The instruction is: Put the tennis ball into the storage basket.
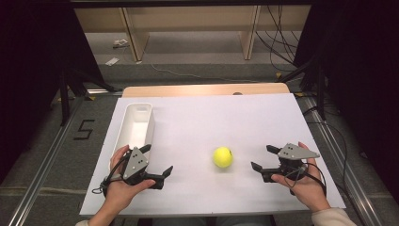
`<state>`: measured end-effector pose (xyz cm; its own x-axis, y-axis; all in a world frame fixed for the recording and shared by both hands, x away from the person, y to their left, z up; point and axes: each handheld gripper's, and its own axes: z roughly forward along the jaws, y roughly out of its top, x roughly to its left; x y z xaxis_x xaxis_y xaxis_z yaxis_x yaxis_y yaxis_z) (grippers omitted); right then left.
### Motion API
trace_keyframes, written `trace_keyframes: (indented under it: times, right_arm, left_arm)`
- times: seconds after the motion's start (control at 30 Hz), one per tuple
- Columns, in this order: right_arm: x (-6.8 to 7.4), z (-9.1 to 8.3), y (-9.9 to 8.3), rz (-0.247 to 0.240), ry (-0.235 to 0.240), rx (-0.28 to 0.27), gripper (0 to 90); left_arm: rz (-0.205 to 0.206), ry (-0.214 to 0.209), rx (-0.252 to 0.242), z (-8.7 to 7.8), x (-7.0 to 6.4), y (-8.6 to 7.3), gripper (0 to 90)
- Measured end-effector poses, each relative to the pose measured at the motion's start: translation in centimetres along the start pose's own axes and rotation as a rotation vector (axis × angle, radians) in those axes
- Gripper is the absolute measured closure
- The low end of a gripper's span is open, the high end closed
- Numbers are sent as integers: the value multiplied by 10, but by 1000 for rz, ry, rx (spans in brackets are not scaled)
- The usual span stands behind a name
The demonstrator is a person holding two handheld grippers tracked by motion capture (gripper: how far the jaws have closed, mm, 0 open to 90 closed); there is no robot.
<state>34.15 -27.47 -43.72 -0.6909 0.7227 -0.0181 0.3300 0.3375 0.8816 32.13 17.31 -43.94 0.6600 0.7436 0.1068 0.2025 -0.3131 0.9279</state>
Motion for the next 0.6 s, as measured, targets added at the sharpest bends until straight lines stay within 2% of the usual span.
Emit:
trace_keyframes:
  times: [0.4, 0.6]
  right_arm:
    - [3, 3, 2, -10, 10, 3, 158]
    - [7, 11, 4, -23, 22, 11, 159]
  left_arm:
    - [0, 1, -4, -1, 0, 0, 0]
    - [1, 1, -4, -1, 0, 0, 0]
